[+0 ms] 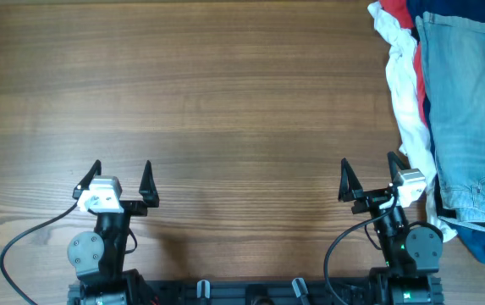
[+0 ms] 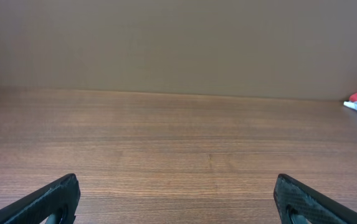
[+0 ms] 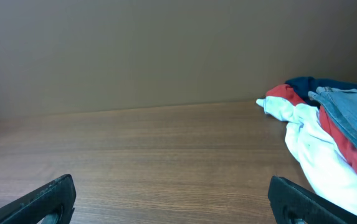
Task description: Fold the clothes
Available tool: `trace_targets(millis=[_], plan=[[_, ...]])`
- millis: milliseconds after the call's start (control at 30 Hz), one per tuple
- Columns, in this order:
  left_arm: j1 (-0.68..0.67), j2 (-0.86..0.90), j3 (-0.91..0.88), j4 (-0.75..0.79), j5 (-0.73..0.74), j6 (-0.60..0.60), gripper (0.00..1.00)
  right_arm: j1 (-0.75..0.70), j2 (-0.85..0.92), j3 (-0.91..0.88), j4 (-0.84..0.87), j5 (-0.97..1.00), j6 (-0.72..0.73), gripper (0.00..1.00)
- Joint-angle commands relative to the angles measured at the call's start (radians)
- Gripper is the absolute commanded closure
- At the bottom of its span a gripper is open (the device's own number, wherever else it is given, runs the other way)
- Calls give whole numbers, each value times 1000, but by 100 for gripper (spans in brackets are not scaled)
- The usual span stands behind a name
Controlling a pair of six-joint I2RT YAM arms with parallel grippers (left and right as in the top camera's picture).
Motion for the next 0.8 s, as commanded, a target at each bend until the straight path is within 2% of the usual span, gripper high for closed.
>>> trace_targets(millis=[0, 500, 767], plan=[[-3, -7, -3, -6, -10, -9, 0, 4, -9, -1, 4, 20, -2, 0], [-3, -7, -3, -6, -10, -9, 0, 4, -9, -1, 5, 20, -2, 0], [-3, -7, -3, -5, -10, -9, 0, 4, -8, -1, -4, 114, -3, 0]])
